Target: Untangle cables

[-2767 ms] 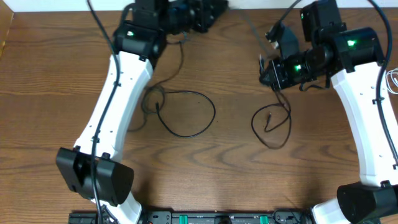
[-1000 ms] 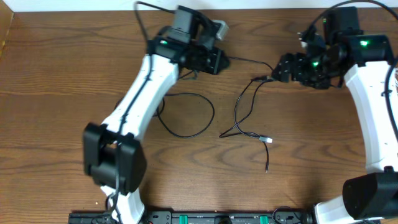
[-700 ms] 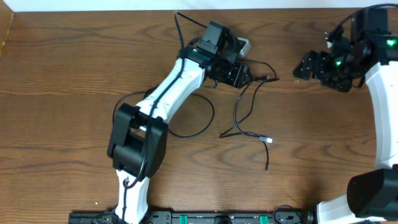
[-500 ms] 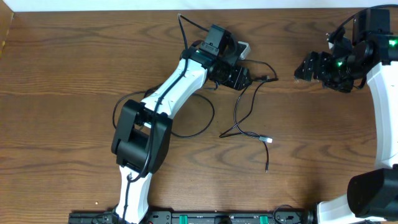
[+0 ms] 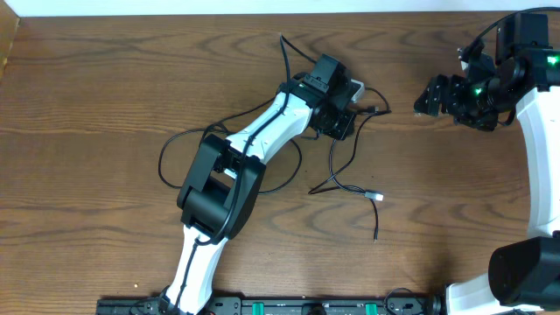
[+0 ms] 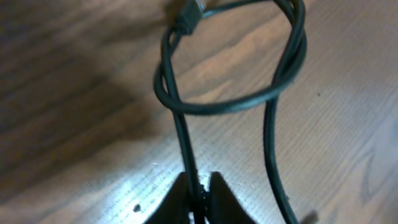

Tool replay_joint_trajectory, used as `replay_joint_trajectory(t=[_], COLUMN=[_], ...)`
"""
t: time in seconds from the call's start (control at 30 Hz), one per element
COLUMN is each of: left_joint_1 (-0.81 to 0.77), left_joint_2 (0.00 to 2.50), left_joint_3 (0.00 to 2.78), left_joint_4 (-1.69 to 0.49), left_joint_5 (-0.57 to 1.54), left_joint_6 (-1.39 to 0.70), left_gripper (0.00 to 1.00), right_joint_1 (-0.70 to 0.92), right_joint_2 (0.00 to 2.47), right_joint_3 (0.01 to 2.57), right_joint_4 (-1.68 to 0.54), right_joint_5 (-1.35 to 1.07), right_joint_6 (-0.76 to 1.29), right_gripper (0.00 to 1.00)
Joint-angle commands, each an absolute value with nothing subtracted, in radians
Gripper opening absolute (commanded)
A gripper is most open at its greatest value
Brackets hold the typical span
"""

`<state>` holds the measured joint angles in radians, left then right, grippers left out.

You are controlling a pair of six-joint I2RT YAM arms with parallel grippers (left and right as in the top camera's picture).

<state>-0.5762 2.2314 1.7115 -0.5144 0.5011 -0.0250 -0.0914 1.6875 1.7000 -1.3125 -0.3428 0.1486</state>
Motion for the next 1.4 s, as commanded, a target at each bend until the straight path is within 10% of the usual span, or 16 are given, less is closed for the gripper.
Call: replay_joint_trajectory(t=[0.0,1.37], left_joint_1=[-0.561,-0.561], left_joint_2=[2.234,1.763], left_joint_3=[1.708,1.714], left_joint_4=[-0.499,-0.68], left_joint_5=[0.451,0.46], left_joint_6=[-0.021,-0.195], left_gripper=[0.08,0.07], right_joint_1=[-0.091,0.19], right_joint_2=[1.676,1.691], right_joint_3=[1.705,1.693], right_joint_4=[-1.313,-1.103], right_joint_5=[-0.348,-0.421], right_joint_6=[0.133,0.044], right_gripper=[0.86,0.77])
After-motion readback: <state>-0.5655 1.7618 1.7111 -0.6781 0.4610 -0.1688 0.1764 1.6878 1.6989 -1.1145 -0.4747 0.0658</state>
